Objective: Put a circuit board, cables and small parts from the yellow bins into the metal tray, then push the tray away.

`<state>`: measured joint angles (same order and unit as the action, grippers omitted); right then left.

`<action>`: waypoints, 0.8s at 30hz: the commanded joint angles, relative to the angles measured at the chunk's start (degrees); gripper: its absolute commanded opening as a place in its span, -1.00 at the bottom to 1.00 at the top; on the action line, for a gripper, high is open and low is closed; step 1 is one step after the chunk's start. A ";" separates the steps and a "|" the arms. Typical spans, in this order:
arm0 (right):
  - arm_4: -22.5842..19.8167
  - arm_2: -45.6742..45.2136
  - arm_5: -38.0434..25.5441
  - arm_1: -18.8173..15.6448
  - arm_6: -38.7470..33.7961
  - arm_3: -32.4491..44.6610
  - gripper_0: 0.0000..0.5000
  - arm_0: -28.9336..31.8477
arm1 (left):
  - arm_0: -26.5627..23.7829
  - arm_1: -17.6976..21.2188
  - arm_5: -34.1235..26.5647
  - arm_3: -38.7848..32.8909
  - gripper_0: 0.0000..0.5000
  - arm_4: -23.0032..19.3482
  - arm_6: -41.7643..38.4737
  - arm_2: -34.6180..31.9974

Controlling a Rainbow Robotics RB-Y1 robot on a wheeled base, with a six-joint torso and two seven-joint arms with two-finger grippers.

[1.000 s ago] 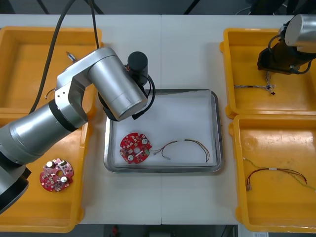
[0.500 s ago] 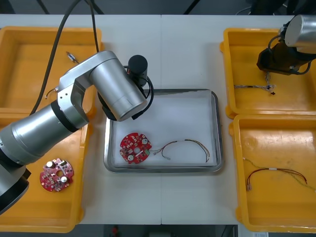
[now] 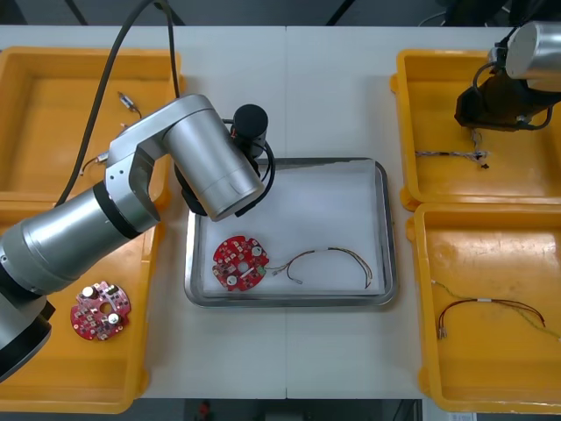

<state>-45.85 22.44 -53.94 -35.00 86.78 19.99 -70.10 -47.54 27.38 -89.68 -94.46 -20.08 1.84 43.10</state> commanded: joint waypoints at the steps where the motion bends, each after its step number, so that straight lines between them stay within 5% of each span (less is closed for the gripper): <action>1: 0.41 -0.82 -7.15 -4.47 7.09 8.13 -1.00 0.49 | 0.16 -0.13 -3.48 -5.91 1.00 -0.40 -3.86 -0.21; 8: -0.12 -3.54 -17.08 -9.04 12.80 15.51 -1.00 0.49 | -1.59 2.33 -9.37 -12.77 1.00 -5.76 -3.77 -3.64; 15: -0.82 -8.82 -27.45 -12.20 17.81 21.58 -1.00 0.49 | -6.25 9.01 -16.23 -18.13 1.00 -15.43 -2.45 -11.20; 24: -2.76 -16.46 -40.63 -13.69 20.98 31.07 -1.00 2.16 | -10.38 17.54 -20.32 -14.17 1.00 -33.18 16.97 -24.12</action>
<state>-47.08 9.18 -91.99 -45.62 105.63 45.91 -69.06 -54.06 40.48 -109.40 -109.78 -49.55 7.34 23.07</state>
